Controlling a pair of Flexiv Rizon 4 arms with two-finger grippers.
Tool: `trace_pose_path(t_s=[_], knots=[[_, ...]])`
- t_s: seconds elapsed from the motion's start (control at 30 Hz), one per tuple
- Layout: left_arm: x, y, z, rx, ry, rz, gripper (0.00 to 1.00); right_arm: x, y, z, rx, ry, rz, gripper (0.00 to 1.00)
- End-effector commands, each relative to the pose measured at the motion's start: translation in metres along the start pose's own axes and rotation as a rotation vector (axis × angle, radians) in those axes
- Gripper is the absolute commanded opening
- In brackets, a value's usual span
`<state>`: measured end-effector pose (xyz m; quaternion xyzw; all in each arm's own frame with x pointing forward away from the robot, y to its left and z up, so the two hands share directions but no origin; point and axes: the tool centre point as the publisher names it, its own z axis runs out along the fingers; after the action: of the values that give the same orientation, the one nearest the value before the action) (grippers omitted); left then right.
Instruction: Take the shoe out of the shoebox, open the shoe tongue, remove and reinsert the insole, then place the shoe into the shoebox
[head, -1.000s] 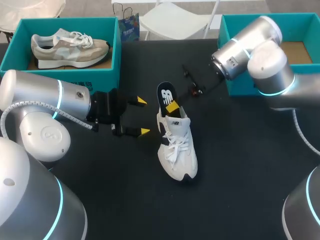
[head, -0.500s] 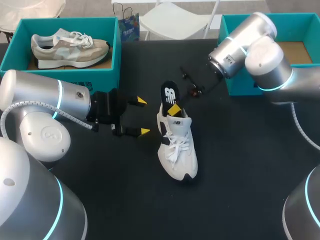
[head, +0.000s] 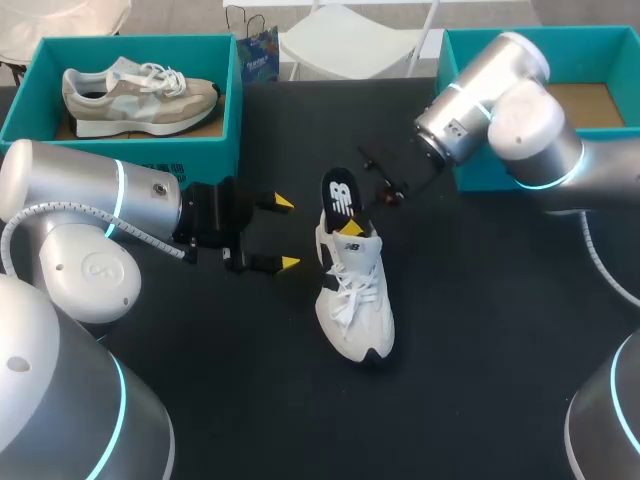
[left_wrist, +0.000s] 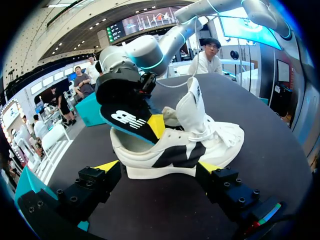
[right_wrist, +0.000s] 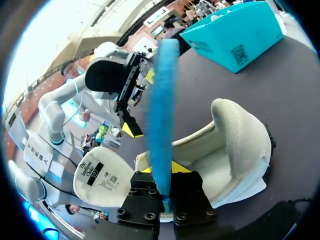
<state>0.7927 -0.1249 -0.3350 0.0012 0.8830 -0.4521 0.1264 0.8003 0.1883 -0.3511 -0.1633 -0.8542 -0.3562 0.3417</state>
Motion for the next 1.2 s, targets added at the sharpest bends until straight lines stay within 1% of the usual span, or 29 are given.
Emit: trace_pose_path(t_s=[0.03, 0.13, 0.23, 0.5, 0.57, 0.63, 0.67, 0.73, 0.8, 0.9, 1.0, 1.2], knots=[[-0.001, -0.001, 0.001, -0.004, 0.003, 0.0, 1.0, -0.001, 0.009, -0.002, 0.058, 0.011, 0.027, 0.0], [-0.001, -0.001, 0.001, -0.004, 0.003, 0.0, 1.0, 0.001, 0.007, 0.0, 0.105, 0.02, 0.06, 0.0], [-0.001, -0.001, 0.001, -0.004, 0.003, 0.0, 1.0, 0.003, -0.001, 0.006, 0.135, 0.045, 0.098, 0.0], [-0.001, -0.001, 0.001, -0.004, 0.003, 0.0, 1.0, 0.009, -0.024, 0.02, 0.136, 0.066, 0.166, 0.0], [-0.001, -0.001, 0.001, -0.004, 0.003, 0.0, 1.0, 0.008, -0.026, 0.02, 0.123, 0.054, 0.17, 0.0], [-0.001, -0.001, 0.001, -0.004, 0.003, 0.0, 1.0, 0.009, -0.023, 0.016, 0.115, 0.038, 0.159, 0.0], [-0.001, -0.001, 0.001, -0.004, 0.003, 0.0, 1.0, 0.009, -0.021, 0.014, 0.117, 0.028, 0.155, 0.03], [-0.001, -0.001, 0.001, -0.004, 0.003, 0.0, 1.0, 0.01, -0.018, 0.012, 0.113, 0.017, 0.141, 0.13], [-0.001, -0.001, 0.001, -0.004, 0.003, 0.0, 1.0, 0.011, -0.012, 0.009, 0.118, 0.002, 0.129, 0.29], [-0.001, -0.001, 0.001, -0.004, 0.003, 0.0, 1.0, 0.012, -0.005, 0.006, 0.125, -0.016, 0.111, 0.33], [-0.001, -0.001, 0.001, -0.004, 0.003, 0.0, 1.0, 0.013, -0.001, 0.004, 0.126, -0.027, 0.097, 0.34], [-0.001, -0.001, 0.001, -0.004, 0.003, 0.0, 1.0, 0.008, 0.008, -0.004, 0.134, -0.047, 0.074, 0.38]])
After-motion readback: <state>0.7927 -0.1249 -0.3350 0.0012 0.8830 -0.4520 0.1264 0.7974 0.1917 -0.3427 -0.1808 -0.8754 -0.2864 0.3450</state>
